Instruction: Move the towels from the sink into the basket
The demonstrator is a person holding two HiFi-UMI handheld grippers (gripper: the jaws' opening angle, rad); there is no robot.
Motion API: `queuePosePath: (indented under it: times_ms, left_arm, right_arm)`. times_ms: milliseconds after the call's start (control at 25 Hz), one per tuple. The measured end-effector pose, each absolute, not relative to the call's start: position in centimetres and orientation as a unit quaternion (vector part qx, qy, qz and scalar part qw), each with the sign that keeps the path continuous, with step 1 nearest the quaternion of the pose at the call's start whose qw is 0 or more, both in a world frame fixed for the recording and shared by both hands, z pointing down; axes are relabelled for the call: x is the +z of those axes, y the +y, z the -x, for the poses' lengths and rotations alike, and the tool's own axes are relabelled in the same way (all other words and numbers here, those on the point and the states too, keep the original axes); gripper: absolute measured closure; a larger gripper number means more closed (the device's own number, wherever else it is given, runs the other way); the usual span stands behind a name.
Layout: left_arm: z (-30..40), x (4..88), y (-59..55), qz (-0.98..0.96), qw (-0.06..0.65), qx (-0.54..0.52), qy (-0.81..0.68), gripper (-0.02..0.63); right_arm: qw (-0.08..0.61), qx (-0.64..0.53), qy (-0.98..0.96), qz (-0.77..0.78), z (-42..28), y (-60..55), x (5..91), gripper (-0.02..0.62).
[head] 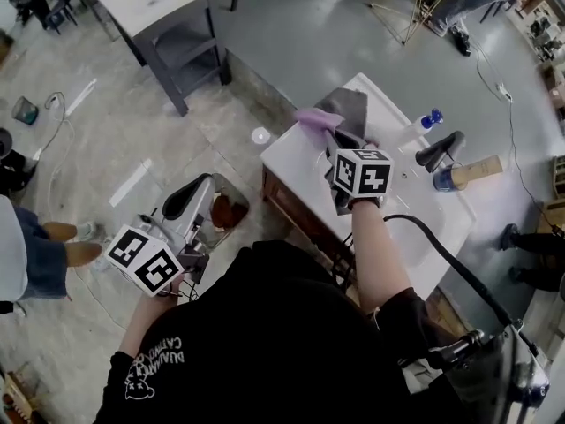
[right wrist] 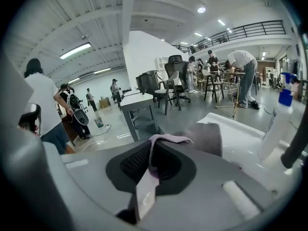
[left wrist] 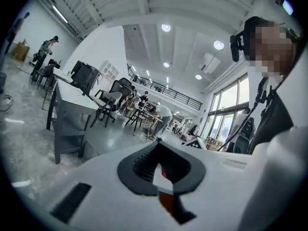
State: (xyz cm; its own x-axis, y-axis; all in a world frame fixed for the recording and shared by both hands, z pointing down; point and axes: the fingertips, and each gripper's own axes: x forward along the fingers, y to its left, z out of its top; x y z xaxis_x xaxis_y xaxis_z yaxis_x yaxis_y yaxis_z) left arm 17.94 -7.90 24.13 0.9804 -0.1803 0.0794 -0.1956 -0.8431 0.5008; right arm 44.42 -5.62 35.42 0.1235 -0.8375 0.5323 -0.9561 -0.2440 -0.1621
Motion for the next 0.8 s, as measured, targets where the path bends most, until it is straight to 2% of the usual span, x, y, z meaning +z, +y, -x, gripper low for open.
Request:
queuePosePath:
  times_ms: [160, 800]
  left_arm:
    - [-13.8, 23.7, -7.4, -0.957, 0.269, 0.005, -0.113, 0.602]
    - [2.3, 23.3, -5.5, -0.941, 0.277, -0.043, -0.188, 0.601]
  right_arm:
    - [0.095, 0.274, -0.629, -0.721, -38.9, -5.6, 34.4, 0.573]
    - [0.138, 0.262, -0.738, -0.606, -15.8, -6.7, 32.7, 0.574]
